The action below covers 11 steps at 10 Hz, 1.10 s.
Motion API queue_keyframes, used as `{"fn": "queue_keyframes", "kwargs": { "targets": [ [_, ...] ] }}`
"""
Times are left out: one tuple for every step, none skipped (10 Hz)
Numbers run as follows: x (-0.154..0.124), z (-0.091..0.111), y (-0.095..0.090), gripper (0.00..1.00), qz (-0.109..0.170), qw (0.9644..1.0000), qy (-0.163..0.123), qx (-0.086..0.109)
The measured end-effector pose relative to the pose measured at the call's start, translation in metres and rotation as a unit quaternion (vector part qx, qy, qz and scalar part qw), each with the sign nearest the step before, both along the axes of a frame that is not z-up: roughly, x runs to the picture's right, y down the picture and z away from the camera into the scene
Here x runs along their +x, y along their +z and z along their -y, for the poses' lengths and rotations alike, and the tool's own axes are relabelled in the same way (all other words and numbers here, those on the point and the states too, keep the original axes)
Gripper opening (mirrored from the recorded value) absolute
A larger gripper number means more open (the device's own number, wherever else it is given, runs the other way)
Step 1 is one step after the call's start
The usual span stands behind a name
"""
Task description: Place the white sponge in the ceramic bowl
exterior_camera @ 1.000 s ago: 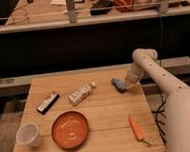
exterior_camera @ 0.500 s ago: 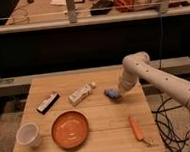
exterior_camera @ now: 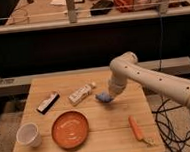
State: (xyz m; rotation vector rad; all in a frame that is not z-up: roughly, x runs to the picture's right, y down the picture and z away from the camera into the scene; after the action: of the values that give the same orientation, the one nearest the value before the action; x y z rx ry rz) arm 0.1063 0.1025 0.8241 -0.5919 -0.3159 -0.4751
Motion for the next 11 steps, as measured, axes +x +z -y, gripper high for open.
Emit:
{"fn": "queue_keyframes", "kwargs": {
  "targets": [
    [-0.007, 0.003, 0.003, 0.31, 0.004, 1.0, -0.002, 0.001],
    [-0.007, 0.004, 0.005, 0.32, 0.007, 0.9999, -0.009, 0.001],
    [-0.008, 0.003, 0.0, 0.26, 0.008, 0.9998, -0.016, 0.001],
    [-0.012, -0.003, -0.008, 0.16, 0.009, 0.9997, -0.022, 0.0],
    [-0.024, -0.01, -0.018, 0.07, 0.012, 0.9996, -0.027, 0.001],
    [-0.04, -0.018, -0.028, 0.02, 0.015, 0.9994, -0.032, 0.002],
    [-0.058, -0.026, -0.038, 0.02, 0.018, 0.999, -0.04, 0.003],
    [-0.076, -0.034, -0.048, 0.02, 0.024, 0.9984, -0.051, 0.004],
    [-0.091, -0.04, -0.056, 0.02, 0.028, 0.9977, -0.062, 0.006],
    [-0.103, -0.044, -0.06, 0.02, 0.033, 0.9968, -0.072, 0.009],
    [-0.121, -0.049, -0.065, 0.02, 0.039, 0.9958, -0.082, 0.008]
  ]
}}
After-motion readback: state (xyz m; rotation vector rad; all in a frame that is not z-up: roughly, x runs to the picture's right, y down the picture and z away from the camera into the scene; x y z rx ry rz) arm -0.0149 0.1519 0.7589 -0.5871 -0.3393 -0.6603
